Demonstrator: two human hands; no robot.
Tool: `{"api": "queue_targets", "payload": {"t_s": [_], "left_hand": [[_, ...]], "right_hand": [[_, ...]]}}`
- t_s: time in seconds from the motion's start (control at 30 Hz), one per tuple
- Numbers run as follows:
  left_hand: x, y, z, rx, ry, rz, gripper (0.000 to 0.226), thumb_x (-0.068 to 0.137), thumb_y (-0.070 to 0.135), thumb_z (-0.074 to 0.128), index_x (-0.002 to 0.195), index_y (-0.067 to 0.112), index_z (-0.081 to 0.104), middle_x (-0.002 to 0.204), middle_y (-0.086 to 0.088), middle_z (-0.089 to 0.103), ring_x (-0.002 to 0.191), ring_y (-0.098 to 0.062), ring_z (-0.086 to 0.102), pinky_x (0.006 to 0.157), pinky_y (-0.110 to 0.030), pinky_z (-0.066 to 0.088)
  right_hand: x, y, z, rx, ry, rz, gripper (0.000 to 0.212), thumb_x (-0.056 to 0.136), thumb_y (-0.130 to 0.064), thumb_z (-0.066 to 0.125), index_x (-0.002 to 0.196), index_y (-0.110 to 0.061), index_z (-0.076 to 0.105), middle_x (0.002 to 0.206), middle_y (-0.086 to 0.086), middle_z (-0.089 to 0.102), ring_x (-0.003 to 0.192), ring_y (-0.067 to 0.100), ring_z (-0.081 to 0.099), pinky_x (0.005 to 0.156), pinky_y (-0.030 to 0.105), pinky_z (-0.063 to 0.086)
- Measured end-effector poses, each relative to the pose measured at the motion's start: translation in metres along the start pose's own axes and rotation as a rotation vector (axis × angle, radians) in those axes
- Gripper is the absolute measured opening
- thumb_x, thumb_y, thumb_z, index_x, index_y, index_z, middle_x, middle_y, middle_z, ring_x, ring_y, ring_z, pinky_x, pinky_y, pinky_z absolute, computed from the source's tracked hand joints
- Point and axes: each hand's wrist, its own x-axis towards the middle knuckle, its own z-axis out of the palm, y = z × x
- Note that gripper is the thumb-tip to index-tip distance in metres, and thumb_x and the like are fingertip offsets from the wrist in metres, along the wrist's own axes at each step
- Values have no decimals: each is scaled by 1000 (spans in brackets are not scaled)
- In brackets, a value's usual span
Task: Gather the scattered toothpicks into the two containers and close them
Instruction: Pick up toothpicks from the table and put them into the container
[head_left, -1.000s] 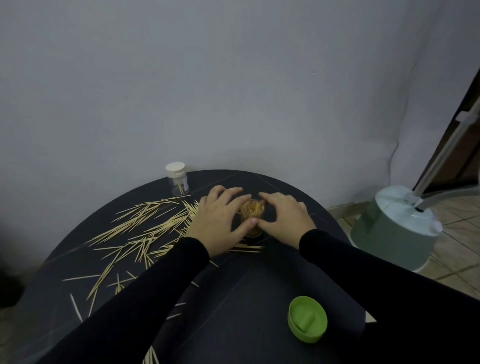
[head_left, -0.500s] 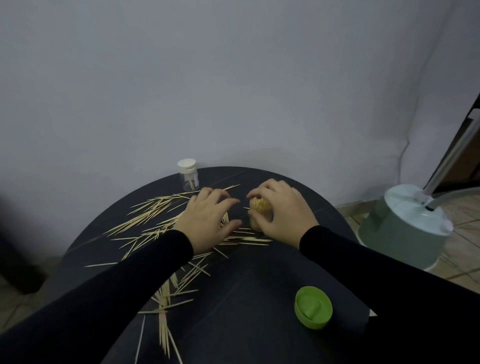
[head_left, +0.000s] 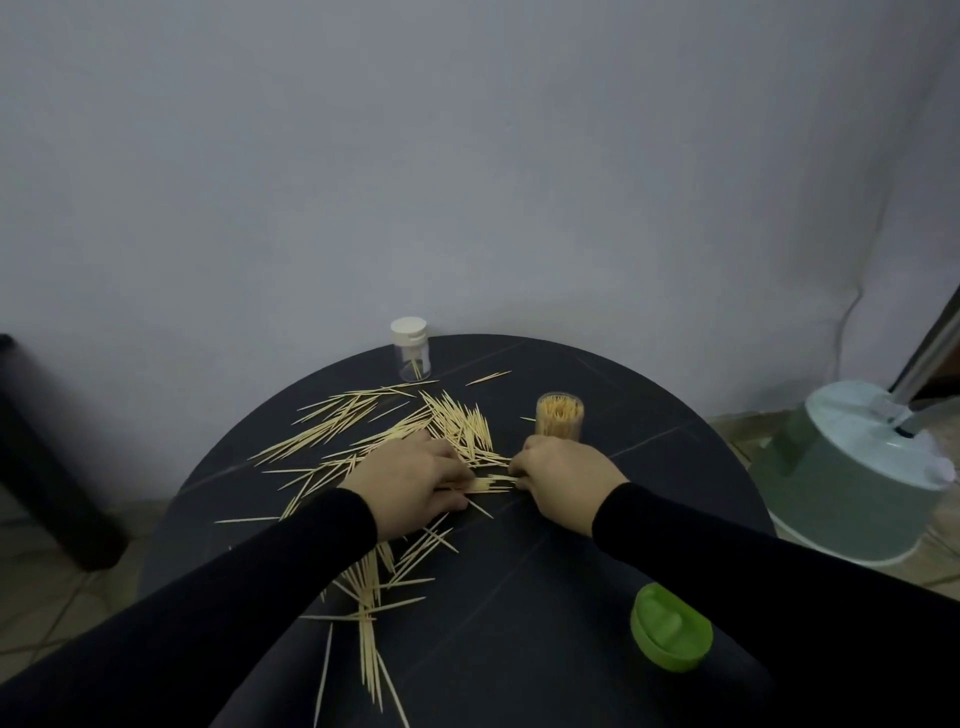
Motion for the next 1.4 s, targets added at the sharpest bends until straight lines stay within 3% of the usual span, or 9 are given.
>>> {"api": "queue_targets", "payload": {"t_s": [0.27, 0.43, 0.6, 0.93, 1.1, 1.23, 1.4], "left_hand": [[2, 6, 2, 9, 85, 9, 28, 97, 41, 45, 120, 34, 61, 116, 13, 58, 105, -6, 46, 91, -22, 38], [7, 13, 3, 21, 104, -4, 27, 98, 39, 42, 118, 31, 60, 116, 10, 59, 106, -10, 48, 93, -29, 43], [10, 18, 3, 102, 97, 14, 33, 100, 39, 38, 126, 32, 57, 117, 7, 57, 102, -13, 47, 89, -31, 44], [9, 23, 3, 144, 184, -48, 33, 98, 43, 40, 120, 31, 60, 113, 7, 54, 101, -13, 45, 87, -32, 46], [11, 23, 0, 100, 267, -87, 29, 98, 40, 42, 119, 31, 60, 112, 9, 54, 98, -11, 44, 84, -26, 44], [12, 21, 0, -30, 366, -165, 23, 96, 38, 47, 113, 31, 61, 107, 12, 58, 92, -7, 43, 80, -20, 40], [22, 30, -13, -315, 473, -281, 14, 94, 35, 53, 106, 32, 60, 98, 15, 59, 92, -4, 46, 77, -20, 37]], "right_hand": [[-2, 0, -3, -40, -73, 52, 27, 96, -17, 55, 122, -11, 52, 120, 7, 52, 102, 22, 58, 87, 38, 53], [-6, 0, -3, -63, -80, 47, 23, 98, -13, 50, 120, -10, 52, 118, 8, 59, 104, 25, 60, 89, 41, 52], [-11, -2, -7, -120, -111, 50, 24, 97, -15, 51, 120, -11, 55, 118, 7, 59, 104, 24, 60, 88, 38, 52], [-19, -6, -6, -219, -69, 32, 30, 97, -20, 48, 124, -6, 49, 119, 10, 56, 101, 24, 60, 80, 35, 49], [-21, -3, -9, -179, 49, 53, 27, 97, -17, 45, 123, -6, 47, 121, 11, 54, 101, 24, 59, 77, 34, 47], [-22, -3, -18, -54, 161, 73, 32, 92, -19, 55, 122, -10, 47, 122, 7, 53, 103, 23, 58, 82, 35, 53], [-22, 6, -35, 302, 469, 117, 6, 98, -18, 48, 100, -24, 47, 99, -7, 49, 87, 10, 50, 76, 25, 42]]}}
